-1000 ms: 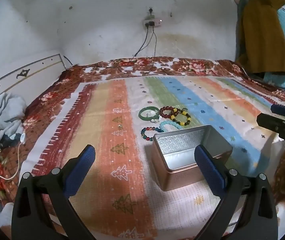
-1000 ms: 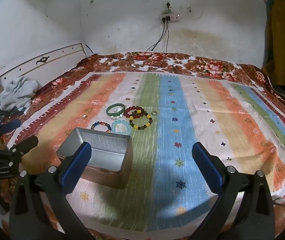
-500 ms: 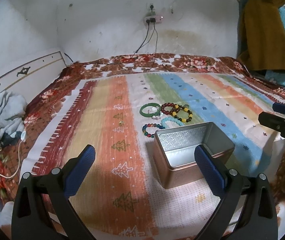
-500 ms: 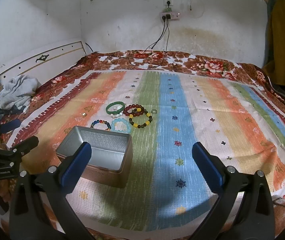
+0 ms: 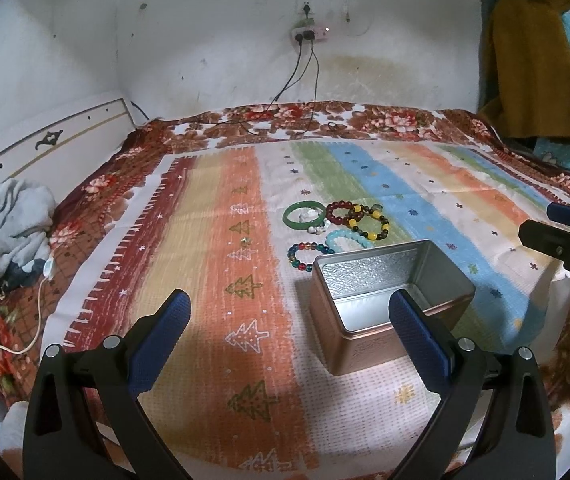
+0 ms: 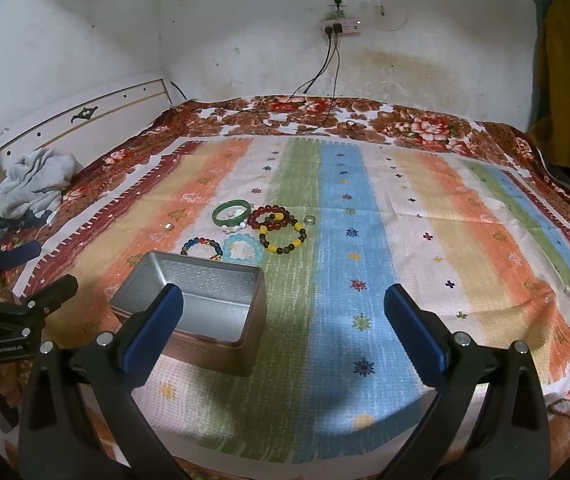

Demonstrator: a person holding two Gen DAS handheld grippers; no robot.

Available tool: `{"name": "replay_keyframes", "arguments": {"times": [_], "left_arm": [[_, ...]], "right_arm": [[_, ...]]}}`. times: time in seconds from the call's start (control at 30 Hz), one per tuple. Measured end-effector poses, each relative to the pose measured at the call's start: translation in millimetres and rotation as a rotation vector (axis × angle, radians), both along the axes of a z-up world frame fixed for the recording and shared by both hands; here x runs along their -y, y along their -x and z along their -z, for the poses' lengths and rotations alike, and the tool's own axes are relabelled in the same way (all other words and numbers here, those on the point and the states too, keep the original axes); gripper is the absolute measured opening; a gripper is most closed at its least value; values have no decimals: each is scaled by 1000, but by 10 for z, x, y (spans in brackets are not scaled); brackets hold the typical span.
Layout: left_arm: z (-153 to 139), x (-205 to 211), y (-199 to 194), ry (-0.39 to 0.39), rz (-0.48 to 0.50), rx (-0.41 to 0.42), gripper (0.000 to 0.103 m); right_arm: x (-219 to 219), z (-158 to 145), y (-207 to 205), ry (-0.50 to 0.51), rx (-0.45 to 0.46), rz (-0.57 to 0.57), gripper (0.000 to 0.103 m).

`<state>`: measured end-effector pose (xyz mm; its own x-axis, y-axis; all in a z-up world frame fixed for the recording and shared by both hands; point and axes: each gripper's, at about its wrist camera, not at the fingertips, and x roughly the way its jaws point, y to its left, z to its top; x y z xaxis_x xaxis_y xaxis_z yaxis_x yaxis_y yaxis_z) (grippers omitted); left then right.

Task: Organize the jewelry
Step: 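Move both tools forward over the tin toward the jewelry pile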

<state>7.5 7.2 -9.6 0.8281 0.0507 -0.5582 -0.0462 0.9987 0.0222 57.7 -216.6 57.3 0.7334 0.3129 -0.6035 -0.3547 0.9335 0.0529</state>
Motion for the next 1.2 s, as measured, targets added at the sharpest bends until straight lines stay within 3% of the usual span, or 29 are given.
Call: {"name": "replay_keyframes", "arguments": {"times": [0.37, 0.73, 1.2], "left_arm": [[81, -84, -159, 33, -26, -53, 97], [20, -23, -321, -11, -17, -42, 97], [25, -211, -775, 30, -47, -107, 97]], "right_arm": [[9, 18, -117, -33, -56, -2, 99], [23, 2, -303, -54, -83, -4, 99], [10, 28, -737, -3, -116, 23, 99]]}}
